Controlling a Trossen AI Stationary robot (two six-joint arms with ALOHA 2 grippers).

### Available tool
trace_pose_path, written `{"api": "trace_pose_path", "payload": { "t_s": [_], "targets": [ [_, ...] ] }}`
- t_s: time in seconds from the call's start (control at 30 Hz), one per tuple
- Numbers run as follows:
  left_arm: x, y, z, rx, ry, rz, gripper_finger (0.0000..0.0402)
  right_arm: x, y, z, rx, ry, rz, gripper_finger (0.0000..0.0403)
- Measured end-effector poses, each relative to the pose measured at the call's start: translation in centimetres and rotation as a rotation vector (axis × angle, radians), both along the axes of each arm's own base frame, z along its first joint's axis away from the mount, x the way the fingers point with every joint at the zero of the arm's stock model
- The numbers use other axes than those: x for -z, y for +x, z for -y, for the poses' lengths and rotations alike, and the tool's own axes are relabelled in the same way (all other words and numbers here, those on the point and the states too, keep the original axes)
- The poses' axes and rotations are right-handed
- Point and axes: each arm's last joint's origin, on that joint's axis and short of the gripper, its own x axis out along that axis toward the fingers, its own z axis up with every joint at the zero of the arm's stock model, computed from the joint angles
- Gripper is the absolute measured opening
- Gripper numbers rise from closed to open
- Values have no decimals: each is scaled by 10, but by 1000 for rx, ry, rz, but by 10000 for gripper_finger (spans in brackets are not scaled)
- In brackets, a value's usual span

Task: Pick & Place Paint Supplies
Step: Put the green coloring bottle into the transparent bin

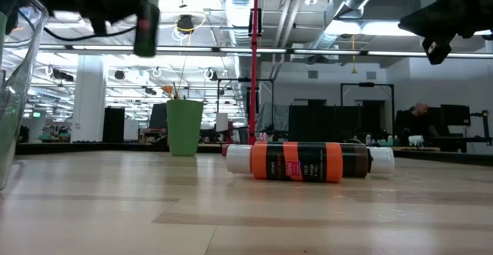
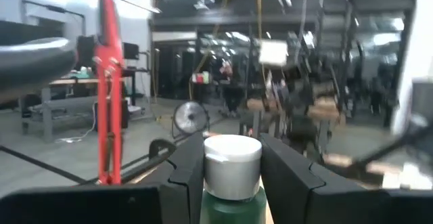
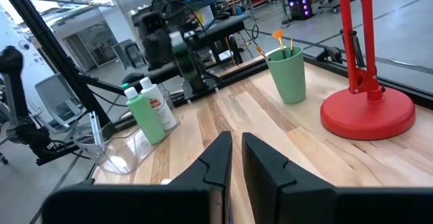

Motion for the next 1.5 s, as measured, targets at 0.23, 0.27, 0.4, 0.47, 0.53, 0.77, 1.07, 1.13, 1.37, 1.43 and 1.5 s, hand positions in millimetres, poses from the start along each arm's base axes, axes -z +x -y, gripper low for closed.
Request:
{"api": "trace_pose_path", "payload": {
  "t_s": [0.23,0.27,0.4,0.47,0.53,0.77,1.07,1.13,1.37,1.43,1.5],
  "targets": [
    [32,27,-13,59,2,-116,106,0,0,0,0,0,0,33],
    [37,29,-15,69,-1,-135,106,0,0,0,0,0,0,33],
    [53,36,-20,65,14,-217,106,0,0,0,0,0,0,31],
    [60,39,-23,68,-12,-240,106,0,0,0,0,0,0,31],
    [67,41,-25,85,-47,-254,106,0,0,0,0,0,0,32],
    [84,45,-32,71,-63,-331,106,0,0,0,0,0,0,32],
    [88,47,-41,48,-74,-349,106,0,0,0,0,0,0,33],
    [88,47,-43,39,-75,-349,106,0,0,0,0,0,0,33],
    [88,48,-48,39,-112,-327,106,0,0,0,0,0,0,32],
    [85,49,-49,37,-124,-296,106,0,0,0,0,0,0,33],
    [84,49,-50,33,-126,-284,106,0,0,0,0,0,0,33]
  ]
}}
